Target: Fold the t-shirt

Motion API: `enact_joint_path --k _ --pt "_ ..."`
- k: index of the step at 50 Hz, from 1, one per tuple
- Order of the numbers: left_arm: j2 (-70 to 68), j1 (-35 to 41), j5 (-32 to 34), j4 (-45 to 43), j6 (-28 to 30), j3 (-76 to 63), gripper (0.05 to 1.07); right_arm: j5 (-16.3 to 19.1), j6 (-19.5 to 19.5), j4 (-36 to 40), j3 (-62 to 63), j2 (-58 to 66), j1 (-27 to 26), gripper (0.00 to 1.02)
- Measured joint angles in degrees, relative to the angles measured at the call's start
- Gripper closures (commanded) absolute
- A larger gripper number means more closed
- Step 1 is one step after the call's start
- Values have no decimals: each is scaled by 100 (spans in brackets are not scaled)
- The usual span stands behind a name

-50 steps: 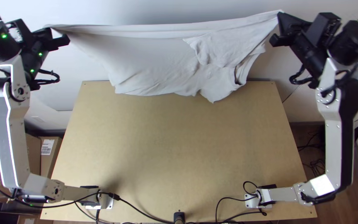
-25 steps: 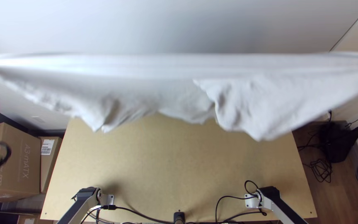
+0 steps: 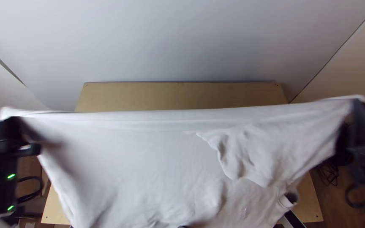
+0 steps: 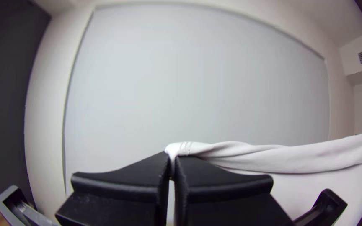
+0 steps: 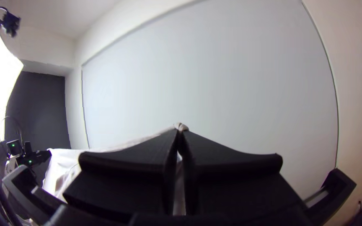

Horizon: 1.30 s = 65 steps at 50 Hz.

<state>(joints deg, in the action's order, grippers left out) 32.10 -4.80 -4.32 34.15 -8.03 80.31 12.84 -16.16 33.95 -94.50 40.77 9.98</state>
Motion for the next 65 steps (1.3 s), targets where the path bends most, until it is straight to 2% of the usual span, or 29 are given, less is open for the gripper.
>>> enact_joint_path --k 11,18,23,30,35,45,65 --pt "160 94 629 -133 -382 -2645 105 -42 -299 -879 3329 -404 203 100" --pt "597 133 691 -988 -531 -3792 105 -39 -387 -1786 4894 -313 229 100" --pt "1154 162 688 -1545 -553 -4138 105 -46 -538 -2413 5396 103 234 100" --pt "2116 208 688 -2339 -549 -4216 105 -46 -750 -3270 5438 1176 245 100" --pt "2782 229 688 -2618 -549 -4216 105 -46 -765 -3550 5412 1858 365 100" --pt "3985 221 688 -2723 -538 -3821 105 -39 -763 -3692 4774 3200 446 100" --pt "5689 83 846 -2830 -437 -2153 105 9 -586 -3864 3521 4951 -111 100"
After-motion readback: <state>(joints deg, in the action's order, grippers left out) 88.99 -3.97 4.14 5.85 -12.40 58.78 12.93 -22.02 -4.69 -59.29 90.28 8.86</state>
